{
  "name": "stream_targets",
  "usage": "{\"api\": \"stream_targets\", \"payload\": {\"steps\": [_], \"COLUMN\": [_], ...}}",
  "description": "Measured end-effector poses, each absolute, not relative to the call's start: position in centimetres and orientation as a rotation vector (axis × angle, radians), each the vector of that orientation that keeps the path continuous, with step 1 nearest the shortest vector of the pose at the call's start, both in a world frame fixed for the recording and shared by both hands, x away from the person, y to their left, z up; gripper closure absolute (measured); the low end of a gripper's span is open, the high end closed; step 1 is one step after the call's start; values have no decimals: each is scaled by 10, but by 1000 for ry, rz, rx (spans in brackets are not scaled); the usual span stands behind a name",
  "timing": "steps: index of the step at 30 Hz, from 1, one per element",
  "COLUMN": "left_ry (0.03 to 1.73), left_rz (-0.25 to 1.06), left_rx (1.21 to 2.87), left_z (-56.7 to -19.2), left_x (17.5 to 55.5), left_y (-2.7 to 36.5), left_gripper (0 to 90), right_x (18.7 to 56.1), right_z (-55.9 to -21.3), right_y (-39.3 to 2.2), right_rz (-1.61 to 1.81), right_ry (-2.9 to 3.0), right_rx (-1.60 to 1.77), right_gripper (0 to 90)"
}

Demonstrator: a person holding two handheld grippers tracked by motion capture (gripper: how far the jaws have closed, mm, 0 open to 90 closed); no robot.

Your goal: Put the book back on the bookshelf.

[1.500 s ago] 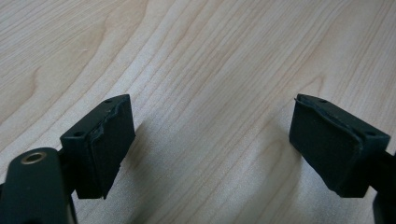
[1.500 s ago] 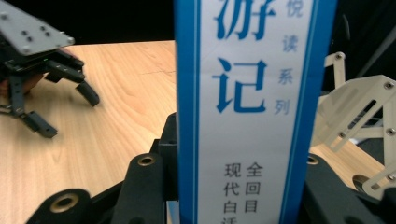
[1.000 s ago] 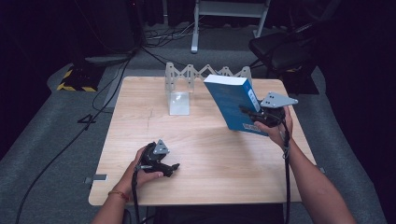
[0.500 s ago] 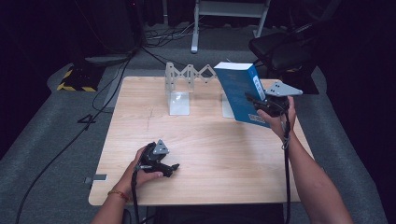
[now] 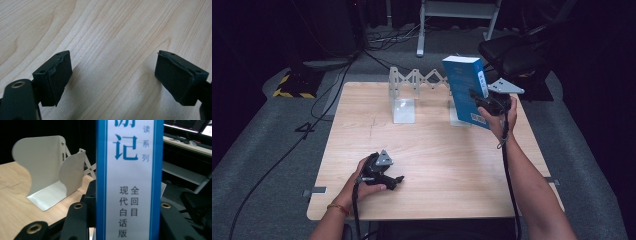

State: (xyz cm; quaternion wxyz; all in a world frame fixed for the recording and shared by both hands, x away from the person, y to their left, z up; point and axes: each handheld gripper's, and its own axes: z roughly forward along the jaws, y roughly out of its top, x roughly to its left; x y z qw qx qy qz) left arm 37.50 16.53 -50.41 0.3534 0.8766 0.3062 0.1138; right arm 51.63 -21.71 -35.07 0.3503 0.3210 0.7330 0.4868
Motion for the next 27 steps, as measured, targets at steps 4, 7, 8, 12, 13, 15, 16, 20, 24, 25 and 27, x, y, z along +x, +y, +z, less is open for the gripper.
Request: {"api": "stream_targets", "payload": {"steps": [4, 7, 8, 12, 13, 15, 16, 20, 24, 25, 27], "left_ry": [790, 781, 780, 777, 777, 775, 775, 774, 773, 773, 772], "left_rz": [292, 293, 293, 294, 294, 291, 292, 290, 291, 291, 292], "left_rx": [2268, 2272, 2273, 2274, 2274, 2274, 2274, 2274, 2275, 2275, 2275], "left_z": [-504, -504, -504, -504, -504, -504, -504, -504, -504, -504, -504], "left_x": [375, 374, 374, 374, 374, 374, 374, 374, 374, 374, 374], "left_y": [165, 166, 166, 166, 166, 166, 166, 166, 166, 166, 165], "left_gripper": [148, 148, 148, 148, 148, 149, 148, 148, 148, 149, 148], "right_x": [522, 524, 524, 524, 523, 523, 523, 521, 517, 515, 512], "right_z": [-363, -369, -372, -377, -380, -386, -389, -400, -403, -405, -408], "right_y": [-208, -204, -203, -205, -206, -208, -210, -220, -221, -223, -224], "right_rz": [1267, 1273, 1277, 1280, 1272, 1271, 1276, 1350, 1356, 1375, 1377], "right_ry": [1881, 1863, 1847, 1834, 1828, 1817, 1811, 1782, 1767, 1763, 1757], "right_rx": [852, 862, 867, 869, 870, 881, 891, 931, 917, 919, 919], "right_gripper": [619, 619, 619, 619, 618, 618, 618, 617, 617, 616, 615]}}
